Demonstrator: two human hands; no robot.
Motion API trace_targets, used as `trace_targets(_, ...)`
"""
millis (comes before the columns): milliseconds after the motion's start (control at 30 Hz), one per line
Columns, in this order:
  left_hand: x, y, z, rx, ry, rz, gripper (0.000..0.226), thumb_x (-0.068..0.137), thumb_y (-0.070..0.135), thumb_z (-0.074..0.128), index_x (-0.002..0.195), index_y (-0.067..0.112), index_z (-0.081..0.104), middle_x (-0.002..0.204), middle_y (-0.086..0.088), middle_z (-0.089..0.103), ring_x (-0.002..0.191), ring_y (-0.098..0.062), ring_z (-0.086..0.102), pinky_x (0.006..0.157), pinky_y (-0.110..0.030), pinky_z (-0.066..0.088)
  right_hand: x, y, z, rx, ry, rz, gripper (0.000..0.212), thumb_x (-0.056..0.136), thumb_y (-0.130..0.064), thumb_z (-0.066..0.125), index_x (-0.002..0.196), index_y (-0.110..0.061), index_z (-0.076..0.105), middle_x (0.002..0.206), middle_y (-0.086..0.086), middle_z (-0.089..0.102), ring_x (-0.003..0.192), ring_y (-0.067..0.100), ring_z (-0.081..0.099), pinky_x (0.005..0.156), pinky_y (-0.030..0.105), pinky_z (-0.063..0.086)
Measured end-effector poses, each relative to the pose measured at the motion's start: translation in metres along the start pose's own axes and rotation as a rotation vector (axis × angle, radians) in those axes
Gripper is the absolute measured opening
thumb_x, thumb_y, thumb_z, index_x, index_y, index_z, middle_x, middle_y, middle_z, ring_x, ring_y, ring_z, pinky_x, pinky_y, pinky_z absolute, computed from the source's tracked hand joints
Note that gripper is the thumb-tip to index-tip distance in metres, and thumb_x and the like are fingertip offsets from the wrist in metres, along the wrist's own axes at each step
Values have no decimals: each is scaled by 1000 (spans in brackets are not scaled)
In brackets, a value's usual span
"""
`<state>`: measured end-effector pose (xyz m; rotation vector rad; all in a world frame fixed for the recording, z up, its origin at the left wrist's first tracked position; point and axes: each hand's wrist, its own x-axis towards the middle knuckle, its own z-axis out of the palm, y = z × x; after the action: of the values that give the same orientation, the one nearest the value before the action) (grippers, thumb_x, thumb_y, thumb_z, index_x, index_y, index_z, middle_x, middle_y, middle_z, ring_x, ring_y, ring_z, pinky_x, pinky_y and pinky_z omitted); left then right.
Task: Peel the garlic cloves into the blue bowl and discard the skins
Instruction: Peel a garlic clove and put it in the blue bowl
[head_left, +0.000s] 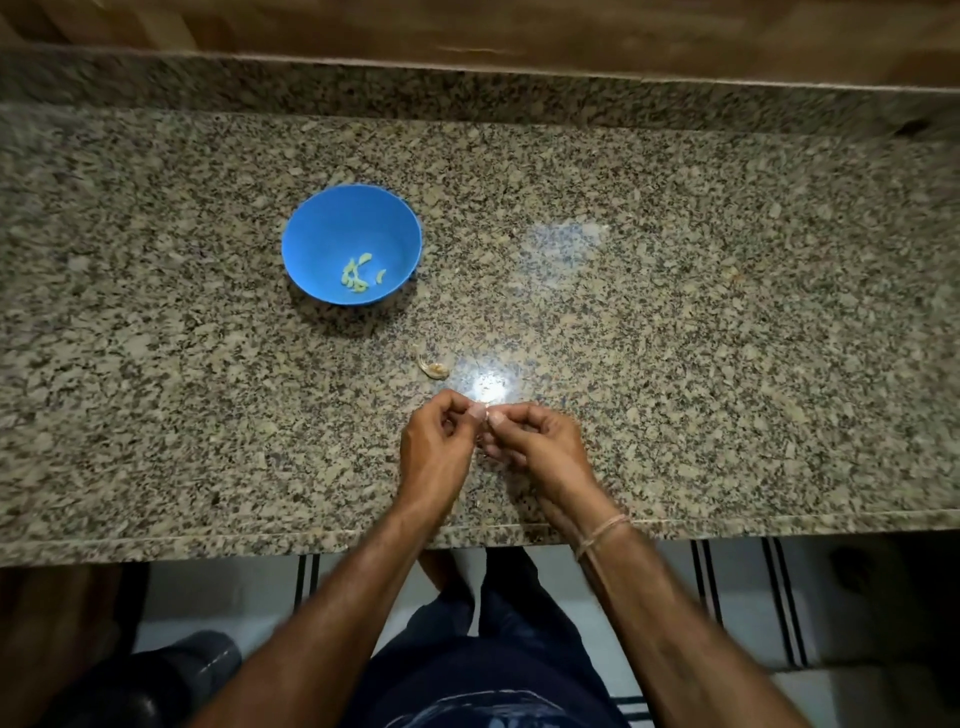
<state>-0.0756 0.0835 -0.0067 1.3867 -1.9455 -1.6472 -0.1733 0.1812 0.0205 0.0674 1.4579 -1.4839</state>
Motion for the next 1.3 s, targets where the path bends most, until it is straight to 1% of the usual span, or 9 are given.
trace_targets(200, -5, 11, 2, 21, -8, 30, 15, 103, 25, 63, 88, 23, 63, 82, 6, 69, 76, -9, 66, 63, -20, 48, 8, 3, -1, -372, -56, -57, 39, 107, -44, 53, 79, -18, 60, 67, -3, 53, 57, 14, 47, 54, 28, 42)
trace_targets(567, -5, 22, 6, -264, -200, -288, 28, 112, 28, 44, 105, 7, 61, 80, 2, 57, 66, -8, 48, 54, -16, 42, 19, 11, 4, -906, 127, -582, 32, 109, -22, 54, 77, -21, 51, 68, -13, 44, 59, -2, 41, 57, 11, 37)
trace_targets(700, -8, 14, 10, 156, -104, -35, 29, 111, 42, 38, 116, 22, 58, 108, -2, 66, 99, -20, 65, 78, -34, 53, 19, 9, 6, -604, 28, -210, 39, 109, -38, 50, 74, -21, 55, 66, -9, 48, 57, 0, 41, 55, 14, 36)
trace_targets(767, -9, 15, 11, 135, -113, -84, 31, 112, 40, 36, 126, 22, 58, 113, 1, 64, 105, -17, 64, 84, -41, 54, 19, 13, 8, -664, 69, -259, 41, 109, -36, 50, 70, -25, 51, 63, -11, 46, 52, -1, 41, 53, 12, 33)
trace_targets(833, -8, 19, 10, -175, -216, -277, 29, 112, 35, 38, 107, 17, 60, 90, -16, 60, 73, -10, 61, 65, -46, 56, 20, 18, 5, -895, 140, -525, 40, 109, -28, 52, 70, -29, 47, 63, -15, 43, 54, -2, 44, 53, 11, 34)
trace_targets(900, -7, 25, 8, -402, -291, -421, 29, 112, 32, 39, 91, 18, 53, 69, -1, 47, 53, -5, 41, 41, -26, 37, 22, 17, 2, -1033, 172, -666, 37, 109, -31, 51, 72, -29, 46, 65, -15, 42, 59, -3, 43, 56, 11, 33)
trace_targets(967, -9, 30, 8, -329, -283, -374, 28, 113, 33, 38, 89, 22, 51, 72, 11, 47, 56, -2, 41, 45, -17, 32, 24, 12, 1, -973, 136, -585, 39, 109, -32, 51, 70, -29, 48, 65, -15, 45, 57, -2, 44, 55, 11, 33)
trace_targets(1100, -11, 21, 11, 134, -105, 2, 24, 113, 35, 37, 93, 31, 50, 83, 10, 53, 73, -6, 51, 59, -19, 38, 17, -1, 4, -228, -72, 89, 42, 108, -41, 50, 73, -19, 54, 62, -8, 49, 54, 8, 43, 53, 20, 38)
trace_targets(1300, -5, 17, 4, -8, -115, -83, 29, 111, 38, 44, 102, 19, 64, 99, -5, 70, 89, -18, 68, 72, -28, 56, 13, 7, 1, -313, 68, -195, 11, 99, -20, 69, 98, -9, 71, 90, 7, 73, 80, 21, 70, 73, 28, 59)
